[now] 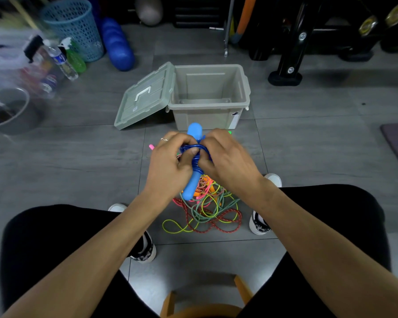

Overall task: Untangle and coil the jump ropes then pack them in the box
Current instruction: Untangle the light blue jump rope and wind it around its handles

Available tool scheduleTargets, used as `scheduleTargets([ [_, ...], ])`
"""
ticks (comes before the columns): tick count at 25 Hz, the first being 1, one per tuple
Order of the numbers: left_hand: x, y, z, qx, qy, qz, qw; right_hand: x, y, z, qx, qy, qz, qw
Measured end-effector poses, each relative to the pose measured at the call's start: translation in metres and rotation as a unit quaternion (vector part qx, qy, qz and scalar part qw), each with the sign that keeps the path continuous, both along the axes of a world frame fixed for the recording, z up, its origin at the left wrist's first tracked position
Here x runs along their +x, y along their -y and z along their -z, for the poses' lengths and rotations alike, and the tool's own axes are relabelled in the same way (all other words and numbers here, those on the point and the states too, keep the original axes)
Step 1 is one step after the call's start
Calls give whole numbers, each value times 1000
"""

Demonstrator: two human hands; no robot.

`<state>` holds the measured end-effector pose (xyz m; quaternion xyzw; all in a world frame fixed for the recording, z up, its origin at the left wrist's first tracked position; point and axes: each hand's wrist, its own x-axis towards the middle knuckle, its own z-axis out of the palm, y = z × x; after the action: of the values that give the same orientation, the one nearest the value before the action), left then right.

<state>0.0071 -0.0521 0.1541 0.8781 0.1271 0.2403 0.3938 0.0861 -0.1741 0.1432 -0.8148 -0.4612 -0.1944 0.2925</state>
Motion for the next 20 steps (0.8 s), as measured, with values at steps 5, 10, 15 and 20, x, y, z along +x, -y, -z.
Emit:
scheduleTargets([
  [5,-2,2,0,-43,-7,-8,999,-1,5,-4,4,-85,-51,995],
  [10,-3,-4,-4,-38,10,-22,999,-3,6,-10,17,-169,-80,982],
  [15,-4,2,-8,-160,7,-51,986,-6,-2,-10,3,-196,-4,981],
  [20,-2,0,-14,-249,-28,-47,967,-13,-3,-12,36,-204,-40,978],
])
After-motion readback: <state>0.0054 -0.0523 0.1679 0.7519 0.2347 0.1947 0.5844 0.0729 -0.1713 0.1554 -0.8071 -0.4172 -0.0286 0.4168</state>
